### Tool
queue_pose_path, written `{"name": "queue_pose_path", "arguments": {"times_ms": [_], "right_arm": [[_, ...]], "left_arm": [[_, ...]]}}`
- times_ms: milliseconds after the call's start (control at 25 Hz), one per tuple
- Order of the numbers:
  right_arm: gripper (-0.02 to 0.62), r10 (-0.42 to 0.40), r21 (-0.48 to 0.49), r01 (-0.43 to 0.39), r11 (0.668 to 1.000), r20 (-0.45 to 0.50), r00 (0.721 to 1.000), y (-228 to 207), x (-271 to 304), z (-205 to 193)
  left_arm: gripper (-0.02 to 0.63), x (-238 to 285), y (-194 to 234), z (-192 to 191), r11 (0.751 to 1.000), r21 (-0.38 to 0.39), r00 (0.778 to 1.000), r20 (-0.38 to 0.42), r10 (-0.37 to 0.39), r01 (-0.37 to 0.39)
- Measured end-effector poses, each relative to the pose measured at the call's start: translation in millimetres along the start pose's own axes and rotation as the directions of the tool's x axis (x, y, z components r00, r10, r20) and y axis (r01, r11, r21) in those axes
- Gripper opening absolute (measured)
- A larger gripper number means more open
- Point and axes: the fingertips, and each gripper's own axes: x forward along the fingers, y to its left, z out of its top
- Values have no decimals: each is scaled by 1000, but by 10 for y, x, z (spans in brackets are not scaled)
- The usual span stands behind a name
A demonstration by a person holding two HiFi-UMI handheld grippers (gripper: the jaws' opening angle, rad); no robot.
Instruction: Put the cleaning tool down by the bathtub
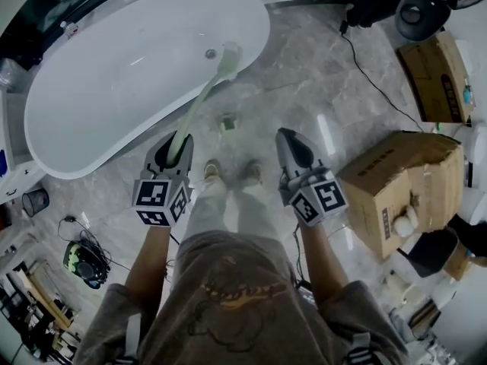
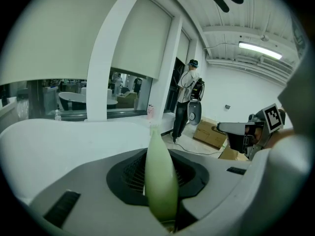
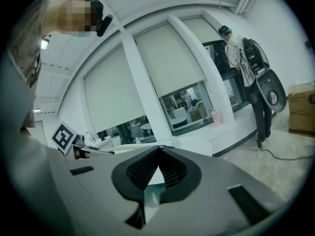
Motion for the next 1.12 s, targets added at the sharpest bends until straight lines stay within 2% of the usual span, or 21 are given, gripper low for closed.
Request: {"name": "queue_pose_path", "arguments": {"times_ms": [600, 1120], "right_arm": [[-2, 11, 21, -9, 1000, -89, 996, -414, 328, -964], [-2, 15, 28, -11, 1000, -147, 989, -681, 549, -1737]], "left_arm": [[106, 544, -1, -981, 999, -40, 996, -90, -28, 25], [106, 1053, 190, -1817, 999, -36, 984, -177, -13, 6]]}}
